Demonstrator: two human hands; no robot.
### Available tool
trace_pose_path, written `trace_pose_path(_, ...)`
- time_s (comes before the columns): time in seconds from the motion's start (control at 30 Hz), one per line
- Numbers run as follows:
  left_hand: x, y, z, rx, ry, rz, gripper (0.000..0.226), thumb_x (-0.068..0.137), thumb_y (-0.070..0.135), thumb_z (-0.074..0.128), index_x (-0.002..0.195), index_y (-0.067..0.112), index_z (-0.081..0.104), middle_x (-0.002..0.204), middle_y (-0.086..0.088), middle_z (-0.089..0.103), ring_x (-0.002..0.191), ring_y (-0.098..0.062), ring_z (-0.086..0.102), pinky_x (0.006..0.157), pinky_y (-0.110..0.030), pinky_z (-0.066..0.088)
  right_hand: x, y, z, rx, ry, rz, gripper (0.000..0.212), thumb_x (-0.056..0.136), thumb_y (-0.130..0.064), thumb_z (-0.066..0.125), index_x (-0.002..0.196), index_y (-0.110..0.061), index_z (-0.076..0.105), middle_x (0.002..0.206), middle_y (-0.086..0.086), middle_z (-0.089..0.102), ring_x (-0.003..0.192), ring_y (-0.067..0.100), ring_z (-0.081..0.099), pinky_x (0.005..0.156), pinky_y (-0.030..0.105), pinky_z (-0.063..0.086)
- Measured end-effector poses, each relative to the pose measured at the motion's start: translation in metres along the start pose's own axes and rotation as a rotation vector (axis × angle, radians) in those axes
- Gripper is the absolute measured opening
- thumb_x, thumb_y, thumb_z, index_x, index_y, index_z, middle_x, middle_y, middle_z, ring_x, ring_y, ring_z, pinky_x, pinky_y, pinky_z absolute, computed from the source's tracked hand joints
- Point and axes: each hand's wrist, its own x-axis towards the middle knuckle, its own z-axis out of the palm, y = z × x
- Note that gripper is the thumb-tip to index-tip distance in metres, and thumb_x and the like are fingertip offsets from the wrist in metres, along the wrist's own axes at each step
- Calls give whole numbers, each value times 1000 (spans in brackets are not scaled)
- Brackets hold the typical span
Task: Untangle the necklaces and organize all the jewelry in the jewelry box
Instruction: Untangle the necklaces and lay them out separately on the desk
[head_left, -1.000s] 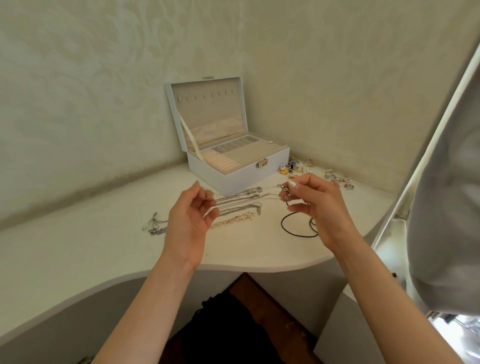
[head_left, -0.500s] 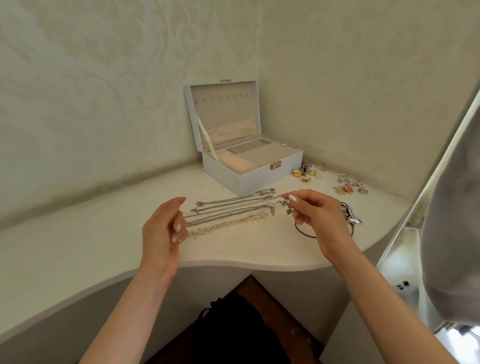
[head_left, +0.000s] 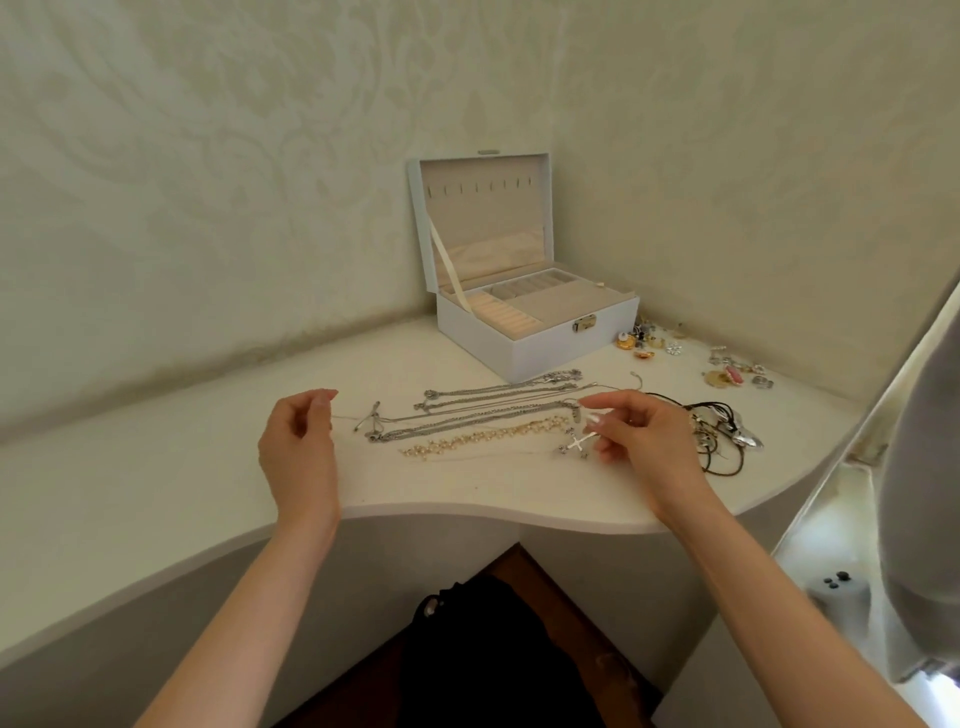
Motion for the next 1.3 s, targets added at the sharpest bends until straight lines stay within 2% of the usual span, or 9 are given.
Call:
trace_pose_path(0.07,0,-4,0,121,48,49,11,92,15,54,96,12,64,73,11,53,67,-4,47,65,-20,33,2,2,0,-26,24,-2,19,85,4,62,85,-12,71,63,7,59,50,11,58,50,19,50)
trace_pose_path(0.17,-3,-4,2,213,61,89,9,92,19,55,94,12,61,69,9,50,68,-14,46,62,-21,30,1,4,0,-63,38,-9,16,86,5,59,88,-7,70,63,7,60,48,11,58,51,19,50)
trace_pose_path(0.33,-7,0,-1,82,-73,68,5,87,18,64,87,15,60,71,1,60,64,-9,55,67,-17,43,-3,1,-3,62,-31,-35,19,85,9,59,92,-6,69,84,12,68,65,15,68,63,18,54)
trace_pose_path(0.43,-6,1,-3,33,-132,53,9,88,12,62,82,19,59,72,-3,62,65,-9,58,66,-19,44,-5,0,-5,131,-77,-37,23,83,13,58,92,-6,69,80,7,67,66,16,68,67,22,56)
trace_pose_path(0.67,-6,4,-5,103,-194,25,8,88,13,60,84,19,62,67,1,48,60,-10,41,65,-23,36,-6,-1,-6,156,-137,-52,25,81,12,61,96,-6,68,77,11,66,67,18,68,63,23,56)
trace_pose_path(0.87,-15,1,0,599,-218,182,11,82,14,62,79,24,63,65,5,51,70,-19,52,57,-28,34,-4,3,-6,148,-136,-51,22,80,10,63,92,-8,69,73,10,67,67,19,67,61,23,54)
trace_pose_path(1.0,-20,-3,3,846,-199,355,8,78,16,66,80,23,66,85,2,57,88,-25,51,72,-33,36,-3,4,-6,162,-142,-47,21,80,10,64,92,-7,69,76,13,66,65,17,66,62,23,55)
trace_pose_path(1.07,-28,-2,8,809,-197,490,8,78,15,69,83,21,67,90,0,56,89,-25,48,75,-33,32,-3,4,-5,169,-144,-55,21,80,9,64,91,-8,69,74,11,67,64,17,66,63,23,56)
trace_pose_path(1.3,-61,13,71,588,-819,718,21,85,21,65,106,26,68,104,10,52,94,-6,31,82,-23,21,-3,5,-5,225,-150,-57,22,80,8,64,100,2,66,82,20,68,68,22,68,64,25,57)
